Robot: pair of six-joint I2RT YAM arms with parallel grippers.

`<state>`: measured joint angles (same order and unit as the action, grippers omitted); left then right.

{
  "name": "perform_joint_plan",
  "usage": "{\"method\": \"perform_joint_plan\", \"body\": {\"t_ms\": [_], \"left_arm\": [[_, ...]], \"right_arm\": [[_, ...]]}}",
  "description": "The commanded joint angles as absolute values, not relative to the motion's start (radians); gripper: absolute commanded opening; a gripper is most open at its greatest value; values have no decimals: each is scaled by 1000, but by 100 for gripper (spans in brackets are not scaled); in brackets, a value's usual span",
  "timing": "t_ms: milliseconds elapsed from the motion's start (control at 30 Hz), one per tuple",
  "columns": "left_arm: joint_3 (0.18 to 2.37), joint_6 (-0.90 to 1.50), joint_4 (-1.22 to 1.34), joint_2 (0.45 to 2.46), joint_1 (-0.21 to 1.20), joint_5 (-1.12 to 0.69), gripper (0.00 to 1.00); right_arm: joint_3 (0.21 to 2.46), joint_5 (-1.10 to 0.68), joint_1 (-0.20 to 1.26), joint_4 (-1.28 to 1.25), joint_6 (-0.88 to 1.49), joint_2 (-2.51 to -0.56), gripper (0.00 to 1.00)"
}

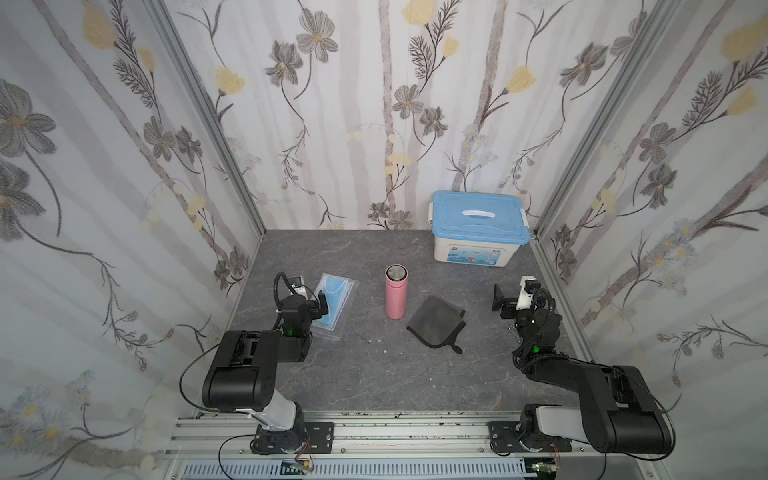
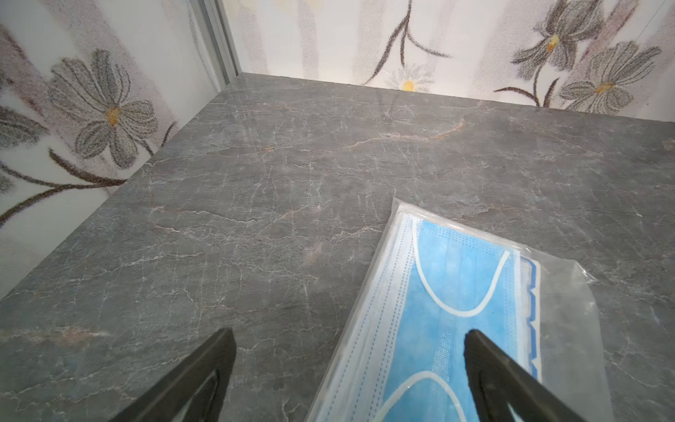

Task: Wipe the surface of the thermos
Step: Pick up the cleaning item at the center of the board.

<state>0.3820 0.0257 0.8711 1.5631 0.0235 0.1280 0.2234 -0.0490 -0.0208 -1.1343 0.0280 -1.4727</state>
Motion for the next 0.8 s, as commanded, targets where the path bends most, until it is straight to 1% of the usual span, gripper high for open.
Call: {"method": "perform_joint_plan", "body": {"t_ms": [0, 667, 767], "left_arm": [[389, 25, 910, 1564, 23, 137, 100], [387, 26, 912, 1563, 20, 135, 100], [382, 39, 888, 1514, 21, 165, 100]], "right_arm": [[228, -52, -22, -1199, 15, -1477, 100], [227, -51, -22, -1202, 17, -1474, 100], [267, -52, -22, -1113, 18, -1448, 100]]}}
